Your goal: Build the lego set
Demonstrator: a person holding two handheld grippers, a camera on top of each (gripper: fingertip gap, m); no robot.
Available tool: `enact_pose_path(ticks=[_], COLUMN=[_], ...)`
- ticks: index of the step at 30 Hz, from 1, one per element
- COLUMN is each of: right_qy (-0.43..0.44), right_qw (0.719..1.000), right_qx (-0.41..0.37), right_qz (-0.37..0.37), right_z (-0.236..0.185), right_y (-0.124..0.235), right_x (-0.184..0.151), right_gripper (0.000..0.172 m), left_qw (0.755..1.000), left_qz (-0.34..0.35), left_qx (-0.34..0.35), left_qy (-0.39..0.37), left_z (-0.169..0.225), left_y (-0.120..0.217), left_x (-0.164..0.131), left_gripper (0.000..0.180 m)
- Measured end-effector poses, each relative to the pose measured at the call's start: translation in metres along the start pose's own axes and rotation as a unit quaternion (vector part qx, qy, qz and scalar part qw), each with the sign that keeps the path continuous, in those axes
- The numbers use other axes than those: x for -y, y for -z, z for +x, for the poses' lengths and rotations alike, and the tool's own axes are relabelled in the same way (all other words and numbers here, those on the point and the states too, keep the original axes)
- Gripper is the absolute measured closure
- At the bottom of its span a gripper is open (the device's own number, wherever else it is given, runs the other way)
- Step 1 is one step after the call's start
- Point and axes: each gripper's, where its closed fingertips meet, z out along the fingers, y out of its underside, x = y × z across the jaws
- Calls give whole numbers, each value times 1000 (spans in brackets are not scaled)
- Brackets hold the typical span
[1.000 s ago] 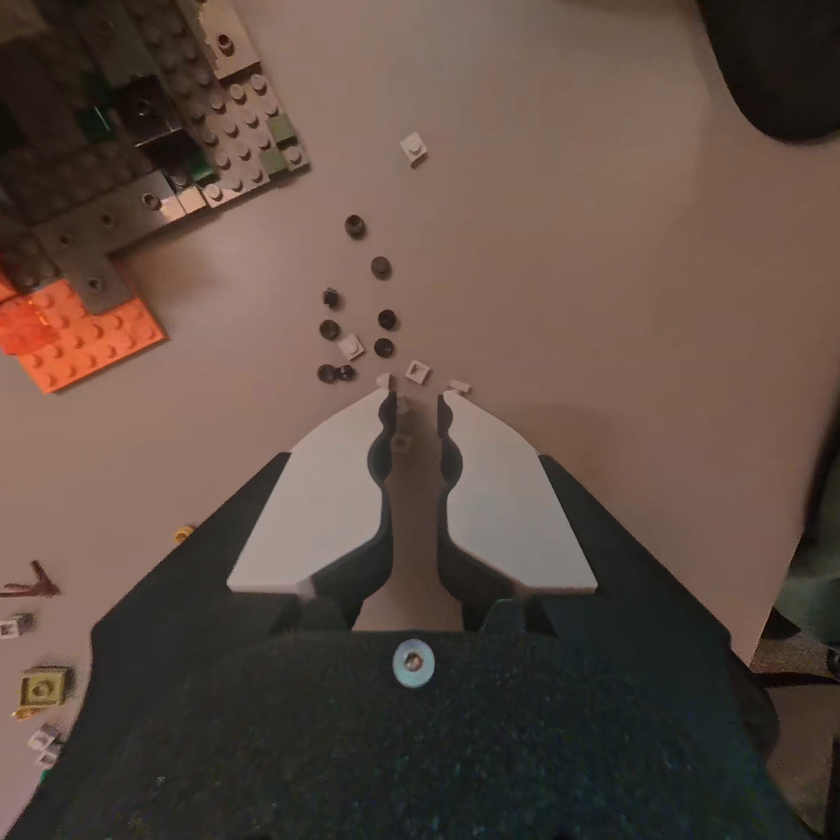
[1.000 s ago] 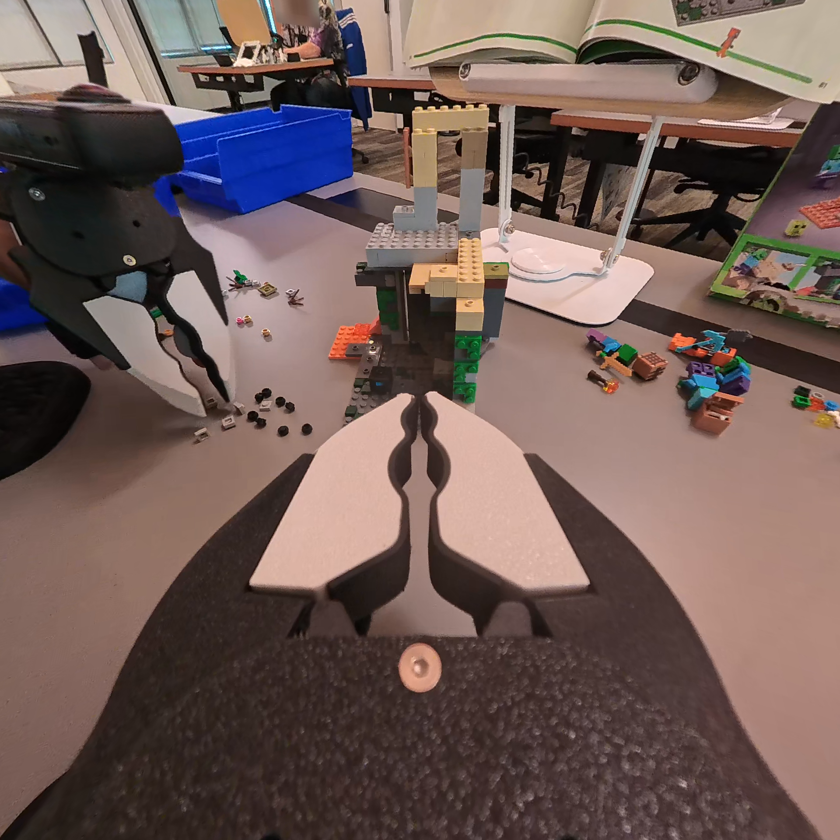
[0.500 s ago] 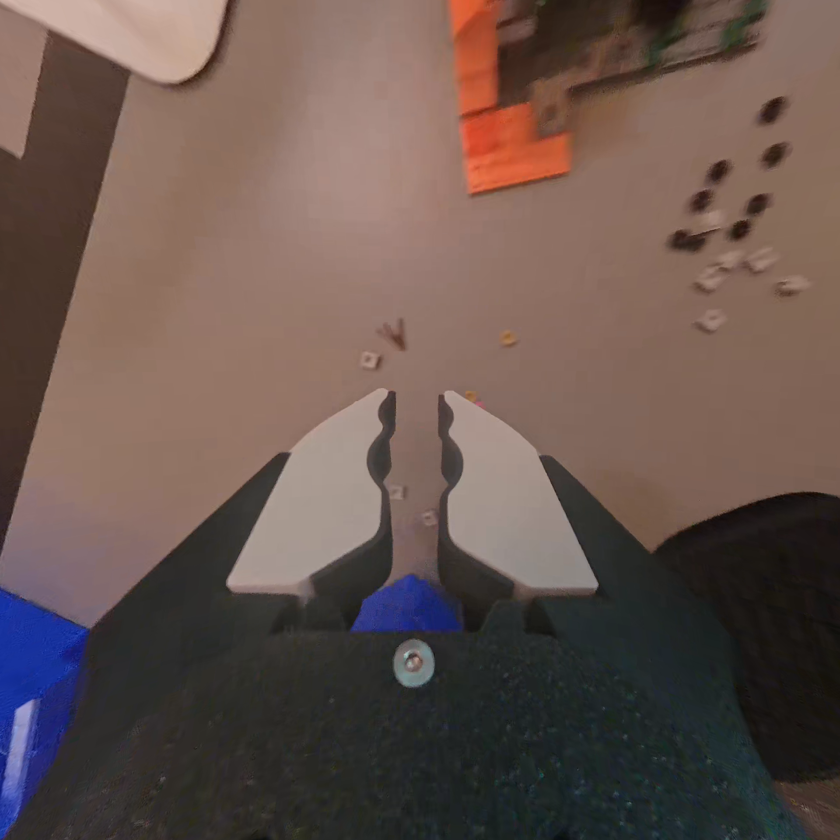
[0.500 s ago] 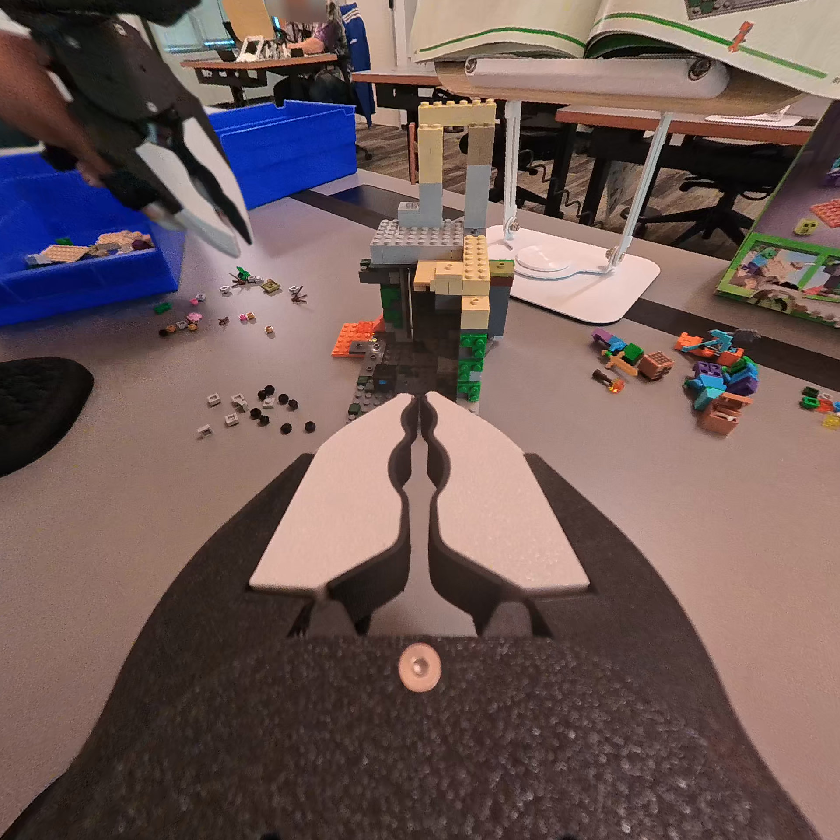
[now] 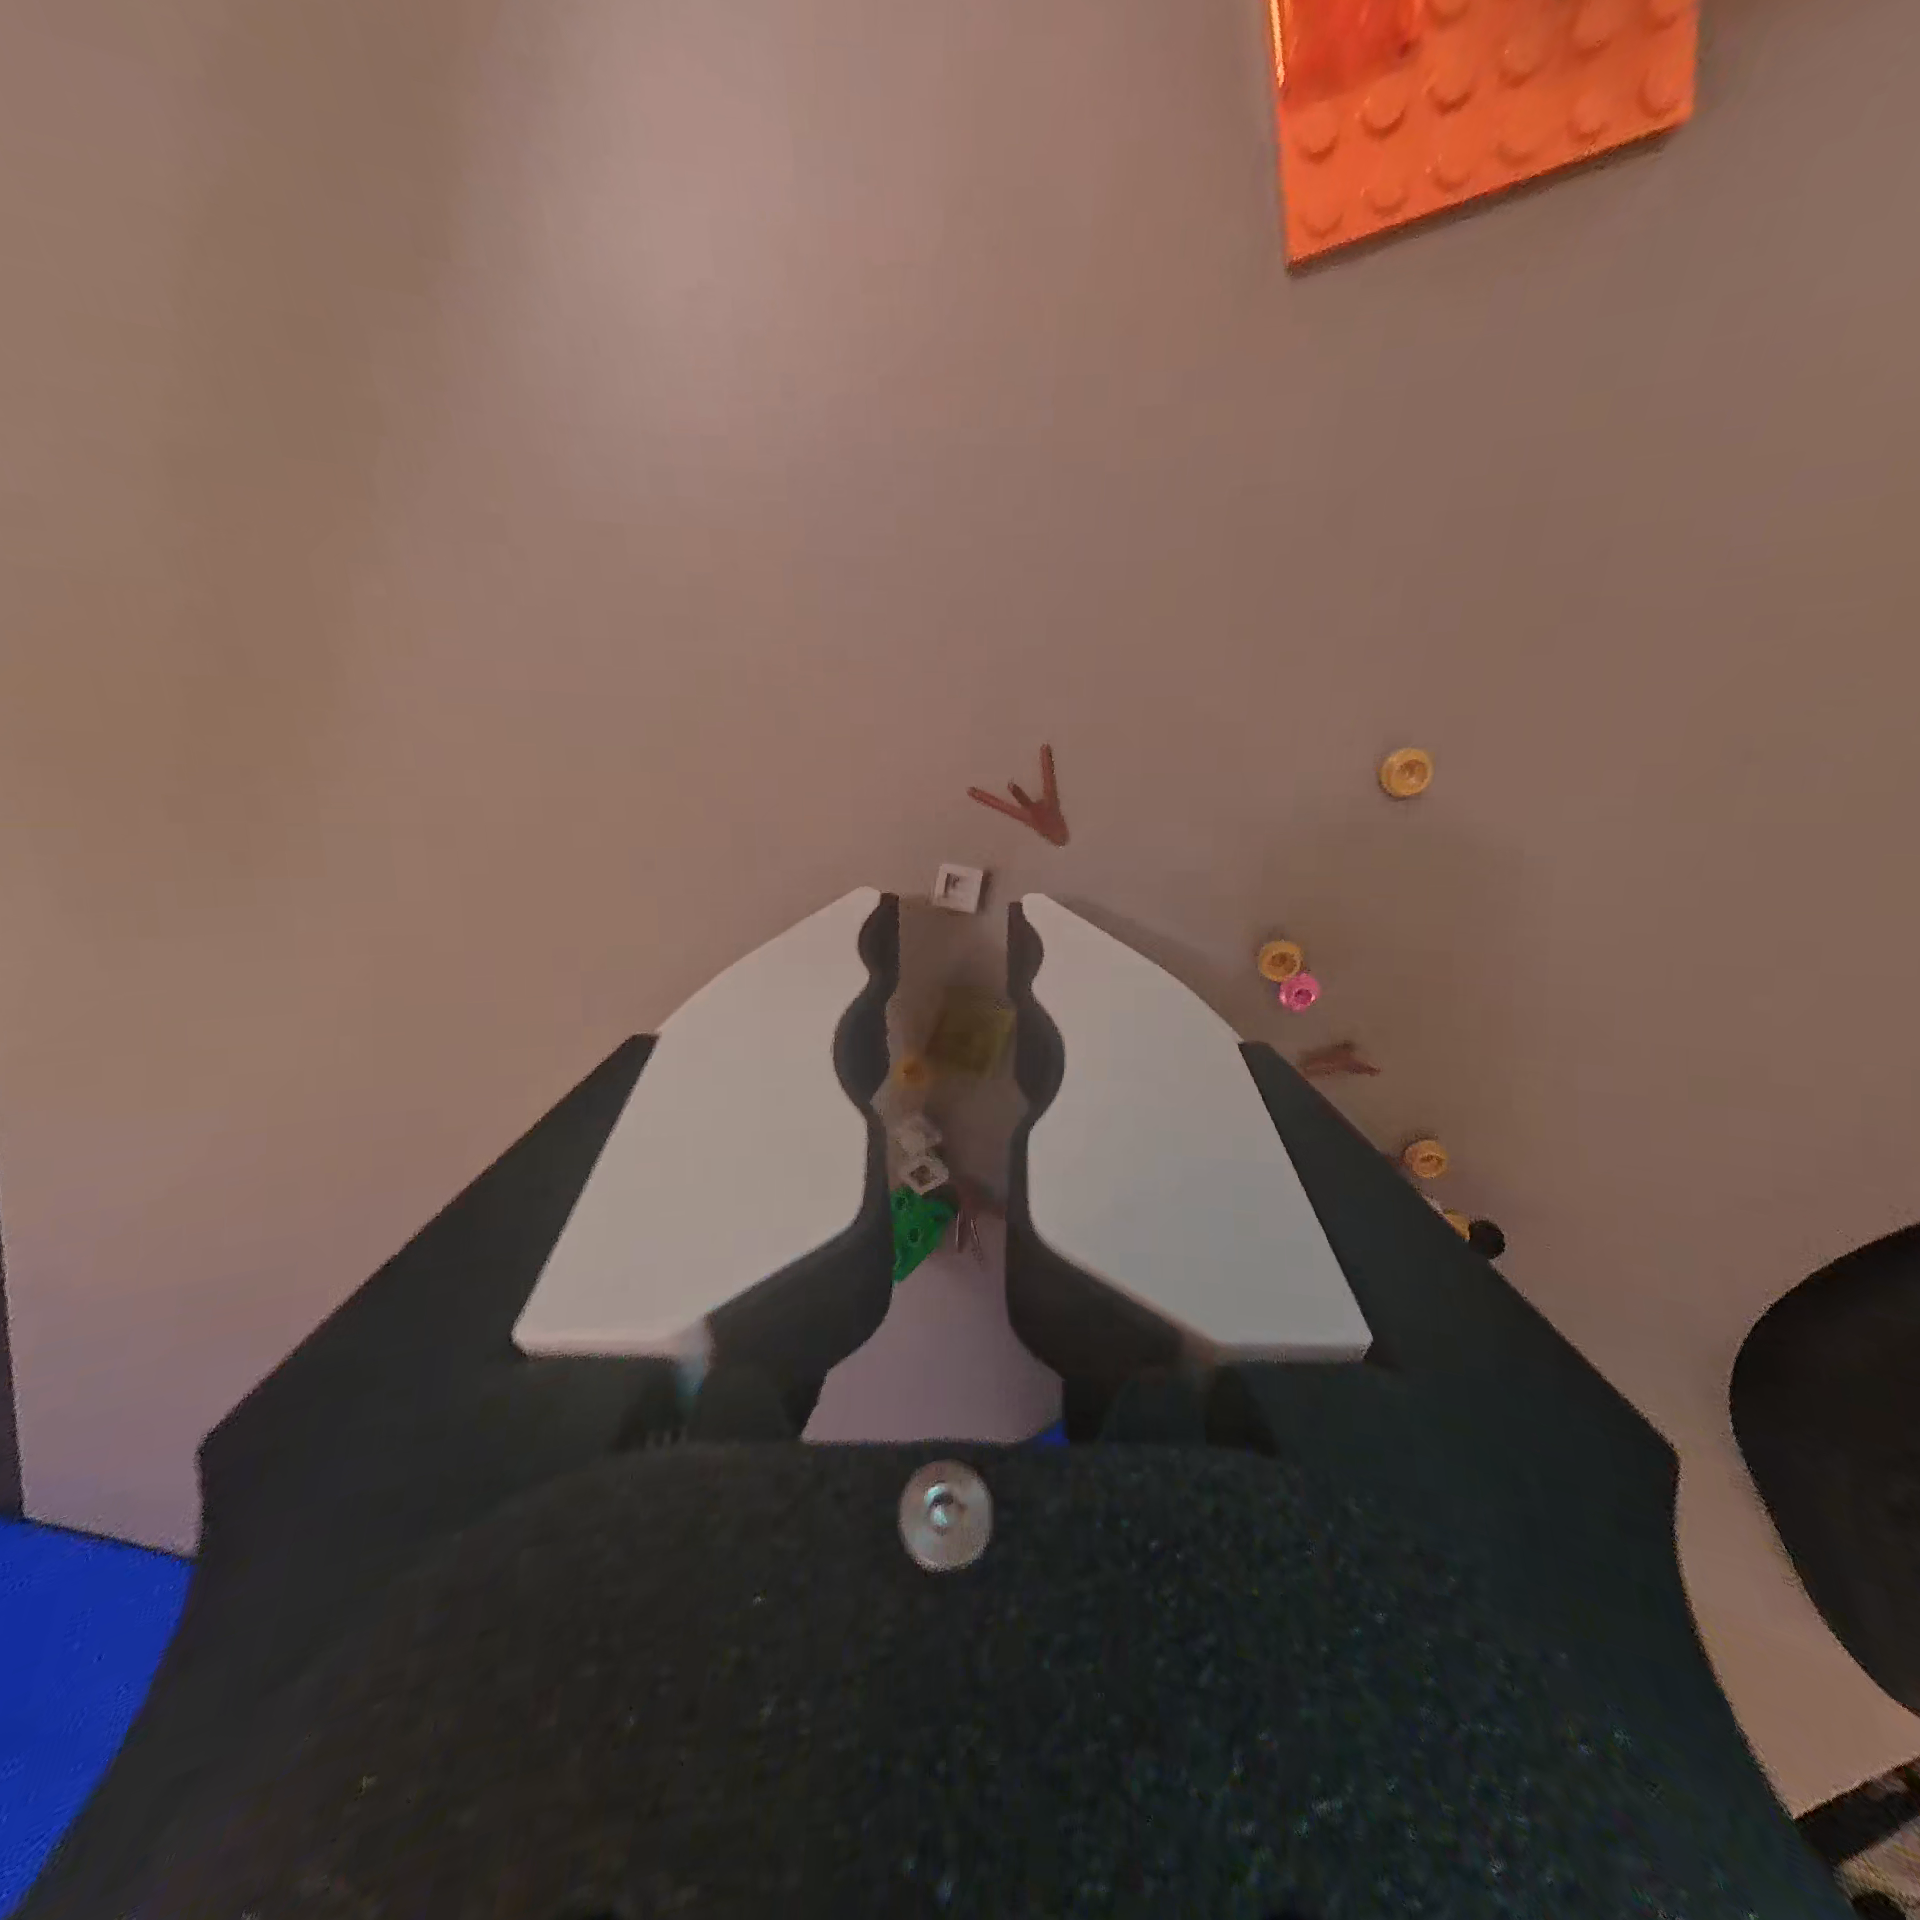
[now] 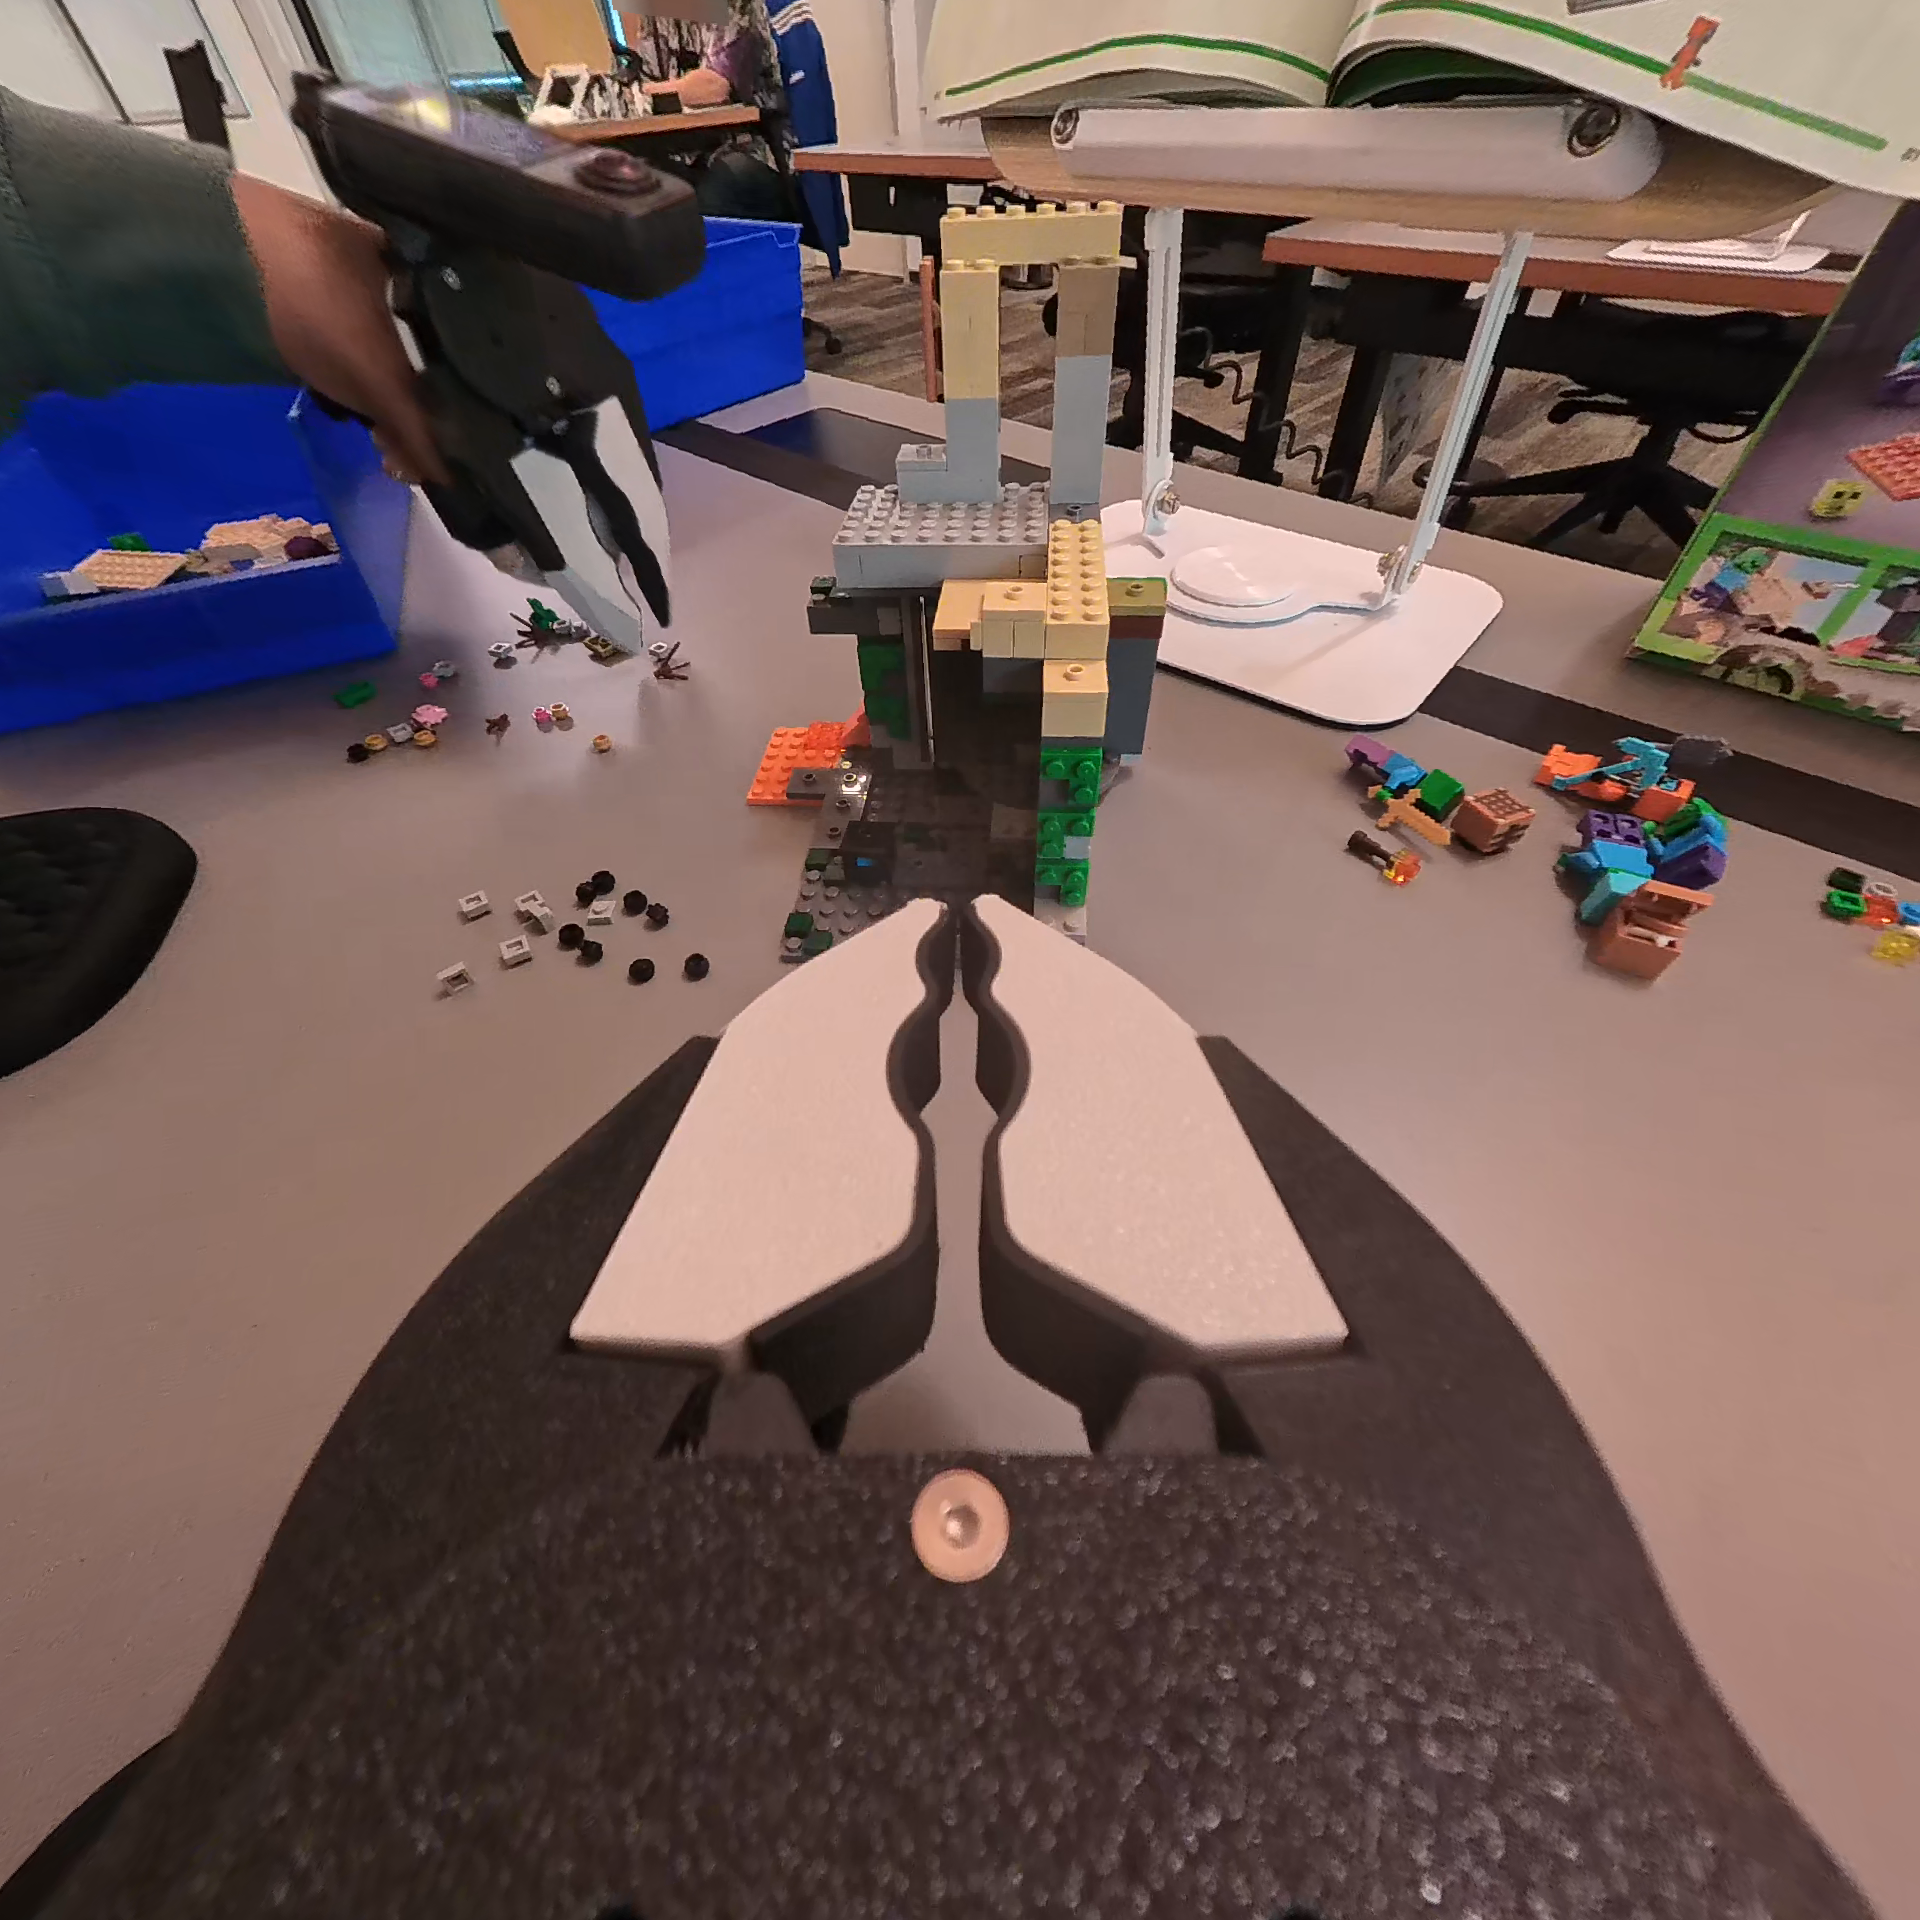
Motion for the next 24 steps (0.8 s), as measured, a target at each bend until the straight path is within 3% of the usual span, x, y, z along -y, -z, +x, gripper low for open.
enact_pose_path(ticks=[9,17,24], right_qy=[-2,0,5], right_qw=[1000,1000,1000], right_qx=[-4,0,-4], right_qz=[1,-3,-6], right_z=[3,0,0], right_y=[1,-1,-2], right_x=[0,-2,-4], right_gripper=[172,171,172], left_qw=[1000,984,977], left_qz=[-13,112,125], left_qx=[-16,-84,-116], left_qy=[-13,-105,-131], left_z=[12,129,175], left_y=[0,22,8], left_x=[7,77,88], left_gripper=[173,173,170])
